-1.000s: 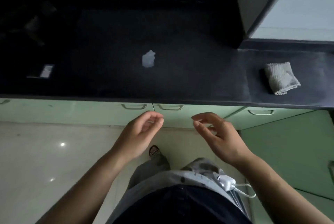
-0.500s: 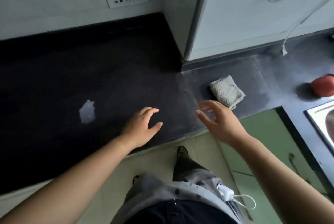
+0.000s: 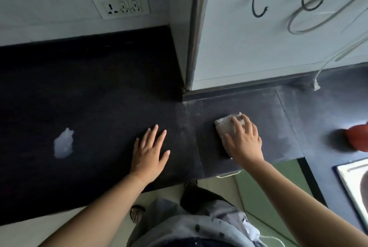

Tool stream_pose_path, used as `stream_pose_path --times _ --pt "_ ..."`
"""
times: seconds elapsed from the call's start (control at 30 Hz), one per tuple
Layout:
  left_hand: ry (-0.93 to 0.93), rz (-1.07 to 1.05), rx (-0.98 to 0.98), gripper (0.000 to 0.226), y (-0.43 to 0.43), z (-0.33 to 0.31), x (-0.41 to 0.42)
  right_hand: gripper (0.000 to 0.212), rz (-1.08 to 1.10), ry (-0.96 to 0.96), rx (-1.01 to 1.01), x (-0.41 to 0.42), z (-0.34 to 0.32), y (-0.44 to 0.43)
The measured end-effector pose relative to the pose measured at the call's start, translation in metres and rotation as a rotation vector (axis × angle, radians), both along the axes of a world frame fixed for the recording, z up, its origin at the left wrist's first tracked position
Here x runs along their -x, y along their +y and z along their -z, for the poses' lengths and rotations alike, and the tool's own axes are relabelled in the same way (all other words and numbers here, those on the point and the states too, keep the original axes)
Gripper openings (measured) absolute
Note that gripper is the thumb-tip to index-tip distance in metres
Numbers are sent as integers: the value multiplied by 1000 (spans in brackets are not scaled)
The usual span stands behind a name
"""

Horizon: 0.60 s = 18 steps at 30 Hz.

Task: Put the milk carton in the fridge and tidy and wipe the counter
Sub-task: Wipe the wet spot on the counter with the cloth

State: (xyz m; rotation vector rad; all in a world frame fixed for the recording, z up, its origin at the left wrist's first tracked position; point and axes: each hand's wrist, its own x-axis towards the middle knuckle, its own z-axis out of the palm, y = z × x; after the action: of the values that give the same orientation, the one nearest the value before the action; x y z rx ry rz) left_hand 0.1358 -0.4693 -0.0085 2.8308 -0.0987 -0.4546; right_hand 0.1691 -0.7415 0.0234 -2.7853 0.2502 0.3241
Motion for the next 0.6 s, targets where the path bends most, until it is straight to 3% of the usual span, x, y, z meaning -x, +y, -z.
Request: stream_pose_path --times 0.33,0.6 --pt "-16 -44 5 66 -5 4 1 73 10 -7 -117 29 11 9" --pt "34 -72 5 61 -9 1 0 61 -95 -56 -31 9 22 31"
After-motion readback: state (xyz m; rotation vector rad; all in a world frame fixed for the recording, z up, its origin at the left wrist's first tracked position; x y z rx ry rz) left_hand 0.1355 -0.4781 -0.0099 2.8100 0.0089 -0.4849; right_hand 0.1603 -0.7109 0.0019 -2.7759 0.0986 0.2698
